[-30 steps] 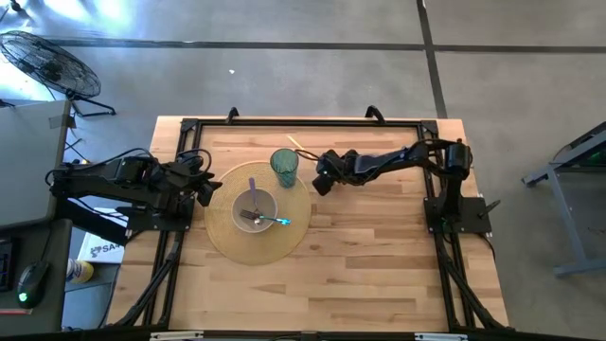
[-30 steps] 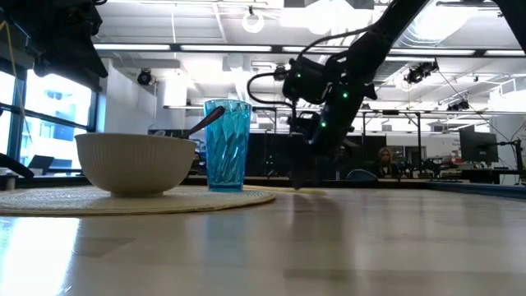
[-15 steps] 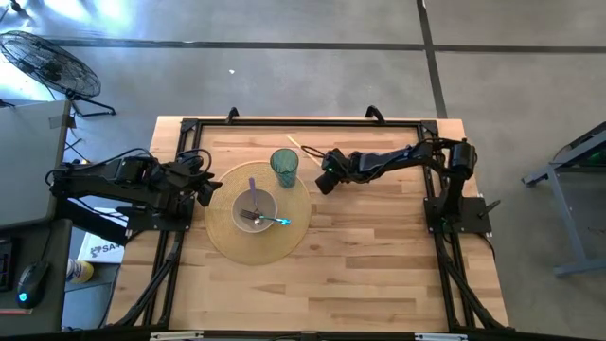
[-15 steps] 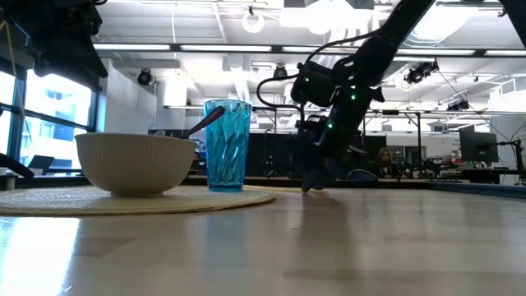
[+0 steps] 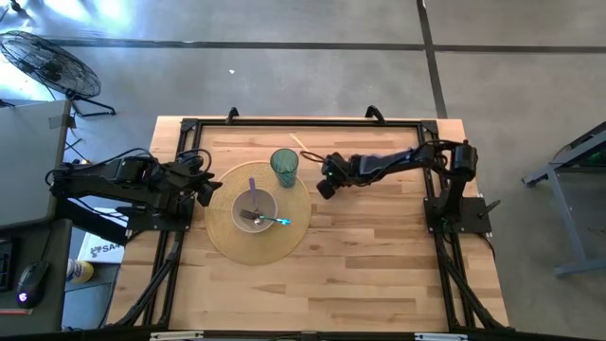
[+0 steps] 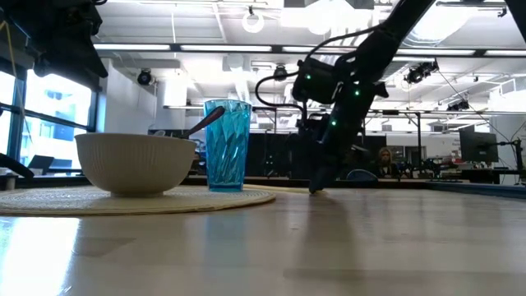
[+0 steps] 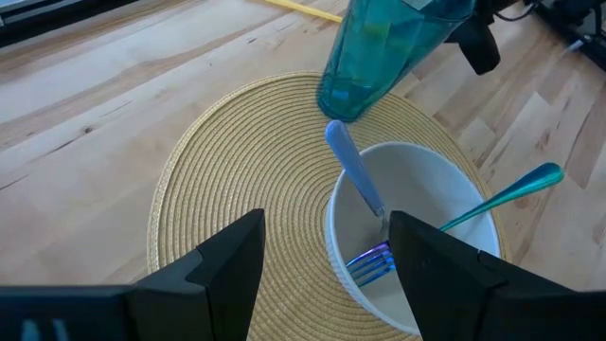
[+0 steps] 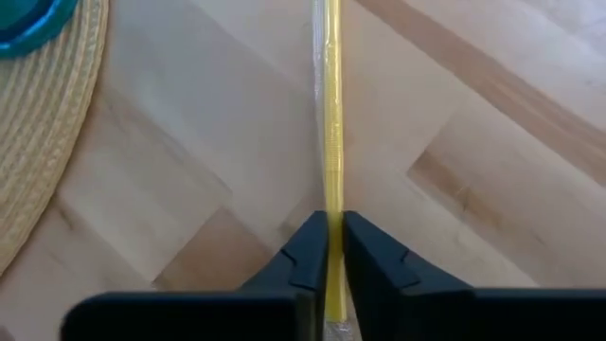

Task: Pick & Place Utensil
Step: Put the yellow straw into the blue cup

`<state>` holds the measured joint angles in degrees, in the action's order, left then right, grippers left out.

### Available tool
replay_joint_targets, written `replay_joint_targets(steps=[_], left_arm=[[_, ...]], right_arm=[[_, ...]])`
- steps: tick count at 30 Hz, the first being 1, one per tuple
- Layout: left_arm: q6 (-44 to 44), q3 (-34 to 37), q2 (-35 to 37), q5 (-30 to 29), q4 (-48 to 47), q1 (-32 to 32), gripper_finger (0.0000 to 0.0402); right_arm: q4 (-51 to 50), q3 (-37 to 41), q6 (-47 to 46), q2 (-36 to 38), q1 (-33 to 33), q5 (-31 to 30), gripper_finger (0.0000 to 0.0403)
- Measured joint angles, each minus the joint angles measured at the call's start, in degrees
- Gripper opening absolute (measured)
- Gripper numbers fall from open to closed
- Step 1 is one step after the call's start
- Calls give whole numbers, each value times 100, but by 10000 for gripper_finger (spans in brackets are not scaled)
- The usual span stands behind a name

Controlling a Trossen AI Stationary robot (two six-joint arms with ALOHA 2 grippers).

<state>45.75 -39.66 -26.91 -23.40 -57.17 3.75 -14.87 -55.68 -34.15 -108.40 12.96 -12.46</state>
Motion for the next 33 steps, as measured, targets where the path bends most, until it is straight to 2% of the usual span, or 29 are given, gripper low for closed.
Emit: replay_joint_targets(steps=[4, 10, 20, 23, 28, 33], left_arm=[[0, 0, 1, 0, -2, 1, 223], [0, 0, 1, 0, -2, 2, 223], [0, 0, -1, -1, -1, 0, 223], [0, 0, 1, 0, -1, 1, 223], [0, 0, 0, -2, 0, 0, 223], [-2, 0, 0, 0, -1, 1, 223]], right_arm=[[-99, 10, -73, 52, -147, -43, 6], [-836, 69, -224, 582, -490, -119, 6], [-2138, 57, 87, 2147, -1150, -1598, 1], [-2362, 46, 709, 2556, -1308, -2010, 2], [-2379, 43, 2286, 3021, -1569, -2788, 2], [-2296, 37, 4774, 3259, -1780, -3620, 1]])
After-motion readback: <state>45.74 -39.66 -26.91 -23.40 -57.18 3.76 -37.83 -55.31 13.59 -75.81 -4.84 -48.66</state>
